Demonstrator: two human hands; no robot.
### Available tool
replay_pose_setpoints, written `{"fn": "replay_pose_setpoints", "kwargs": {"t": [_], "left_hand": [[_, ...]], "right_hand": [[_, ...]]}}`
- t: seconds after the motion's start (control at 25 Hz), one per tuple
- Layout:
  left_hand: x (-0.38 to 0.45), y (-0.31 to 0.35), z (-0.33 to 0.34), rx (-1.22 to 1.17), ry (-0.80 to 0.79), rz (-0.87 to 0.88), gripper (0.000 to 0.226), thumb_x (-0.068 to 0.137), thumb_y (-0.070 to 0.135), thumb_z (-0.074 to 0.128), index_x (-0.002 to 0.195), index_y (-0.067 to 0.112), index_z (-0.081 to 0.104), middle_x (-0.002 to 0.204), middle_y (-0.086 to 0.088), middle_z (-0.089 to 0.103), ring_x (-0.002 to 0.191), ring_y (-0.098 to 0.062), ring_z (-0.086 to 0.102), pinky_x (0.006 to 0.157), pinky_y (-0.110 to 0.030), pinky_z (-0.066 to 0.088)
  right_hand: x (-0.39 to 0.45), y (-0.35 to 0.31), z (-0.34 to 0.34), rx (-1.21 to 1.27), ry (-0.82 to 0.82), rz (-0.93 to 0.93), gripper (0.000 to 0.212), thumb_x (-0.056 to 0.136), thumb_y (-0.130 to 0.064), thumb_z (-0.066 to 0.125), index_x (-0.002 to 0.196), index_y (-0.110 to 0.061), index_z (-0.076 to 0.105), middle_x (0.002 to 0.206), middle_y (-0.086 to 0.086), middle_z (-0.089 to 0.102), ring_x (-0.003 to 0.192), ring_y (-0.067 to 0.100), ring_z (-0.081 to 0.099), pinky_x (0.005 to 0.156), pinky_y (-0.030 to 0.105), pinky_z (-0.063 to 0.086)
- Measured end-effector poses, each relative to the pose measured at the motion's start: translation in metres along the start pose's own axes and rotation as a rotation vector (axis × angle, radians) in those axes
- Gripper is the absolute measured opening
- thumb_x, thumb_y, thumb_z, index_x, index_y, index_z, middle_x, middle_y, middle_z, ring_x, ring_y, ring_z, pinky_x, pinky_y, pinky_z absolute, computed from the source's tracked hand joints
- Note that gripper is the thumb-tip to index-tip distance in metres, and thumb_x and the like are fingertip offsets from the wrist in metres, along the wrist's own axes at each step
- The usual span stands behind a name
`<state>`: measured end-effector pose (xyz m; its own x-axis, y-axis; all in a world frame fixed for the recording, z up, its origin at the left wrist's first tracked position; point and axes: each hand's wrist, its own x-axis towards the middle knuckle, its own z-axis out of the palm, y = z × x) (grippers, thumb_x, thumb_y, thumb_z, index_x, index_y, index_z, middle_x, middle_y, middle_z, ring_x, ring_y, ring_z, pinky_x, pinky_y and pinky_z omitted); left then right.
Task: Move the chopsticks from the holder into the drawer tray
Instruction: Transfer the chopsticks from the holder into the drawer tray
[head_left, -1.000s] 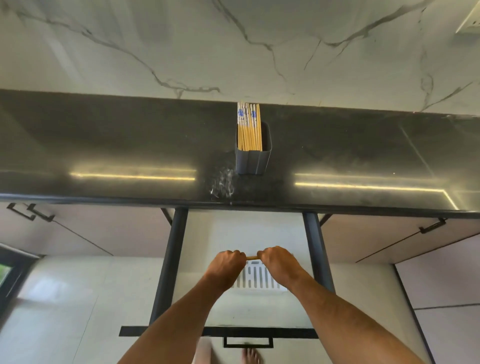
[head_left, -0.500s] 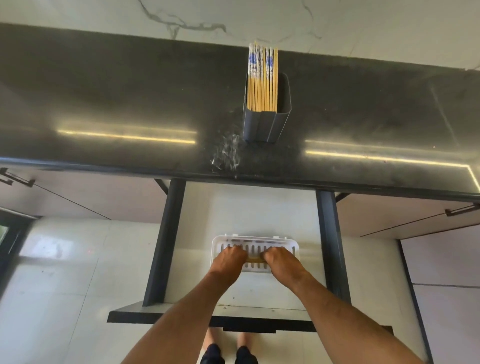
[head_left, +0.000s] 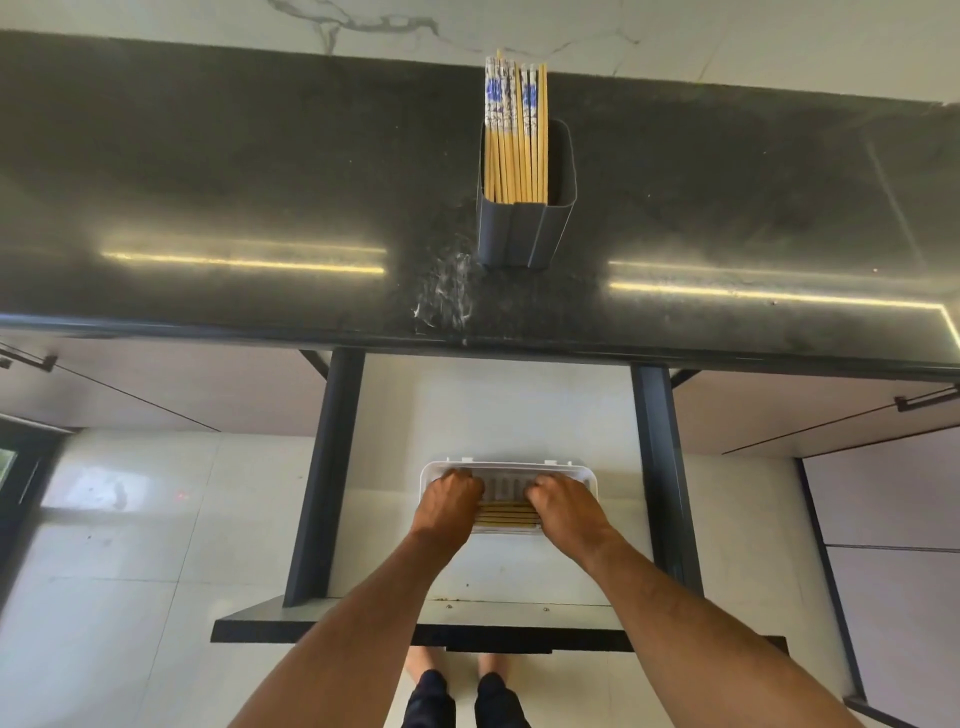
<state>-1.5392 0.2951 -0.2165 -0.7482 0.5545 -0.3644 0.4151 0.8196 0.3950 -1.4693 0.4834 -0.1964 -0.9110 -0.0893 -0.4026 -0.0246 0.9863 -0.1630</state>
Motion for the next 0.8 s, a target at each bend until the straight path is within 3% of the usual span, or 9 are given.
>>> {"fn": "replay_pose_setpoints", "kwargs": {"t": [0.32,0.52,0.68,0.72,0.8], "left_hand": [[-0.005,-0.001,0.005,-0.036,0.048,0.014,0.023,0.095,0.006,0.055,0.101,0.008,0.077,0.103,-0.009,0.073,0.094,-0.025,0.068,0.083,-0.035,0.058],[-0.013,-0.005,0.003,-0.081,0.075,0.006,0.022,0.096,0.007,0.055,0.102,0.01,0.076,0.103,-0.008,0.072,0.091,-0.023,0.068,0.078,-0.034,0.06],[-0.027,-0.011,-0.003,-0.072,0.368,0.154,0.007,0.091,0.008,0.066,0.097,0.009,0.07,0.095,-0.006,0.071,0.086,-0.022,0.065,0.073,-0.033,0.06],[-0.03,-0.012,-0.004,-0.12,0.448,0.131,0.007,0.093,0.01,0.064,0.099,0.01,0.068,0.097,-0.003,0.069,0.087,-0.019,0.063,0.075,-0.03,0.058],[-0.036,-0.014,-0.006,-0.315,0.537,-0.095,0.013,0.1,0.018,0.055,0.109,0.015,0.063,0.107,0.006,0.06,0.096,-0.011,0.056,0.084,-0.023,0.051]], "right_hand": [[-0.002,-0.001,-0.002,0.059,-0.046,0.019,0.034,0.08,0.013,0.052,0.097,-0.007,0.073,0.102,0.01,0.072,0.095,0.027,0.069,0.086,0.041,0.055],[-0.005,0.003,-0.001,0.203,0.011,0.049,0.032,0.081,0.013,0.057,0.096,-0.008,0.076,0.1,0.007,0.074,0.095,0.023,0.07,0.085,0.03,0.054],[-0.017,0.009,-0.002,0.332,0.309,0.076,0.028,0.086,0.003,0.07,0.111,-0.008,0.075,0.106,0.003,0.072,0.098,0.017,0.067,0.087,0.029,0.059],[-0.021,0.011,-0.002,0.387,0.417,0.114,0.024,0.087,0.002,0.069,0.109,-0.007,0.074,0.103,0.002,0.072,0.095,0.014,0.066,0.085,0.026,0.059],[-0.028,0.015,-0.002,0.565,0.635,0.293,0.017,0.091,0.003,0.066,0.103,-0.005,0.074,0.097,0.003,0.072,0.089,0.013,0.067,0.08,0.024,0.059]]}}
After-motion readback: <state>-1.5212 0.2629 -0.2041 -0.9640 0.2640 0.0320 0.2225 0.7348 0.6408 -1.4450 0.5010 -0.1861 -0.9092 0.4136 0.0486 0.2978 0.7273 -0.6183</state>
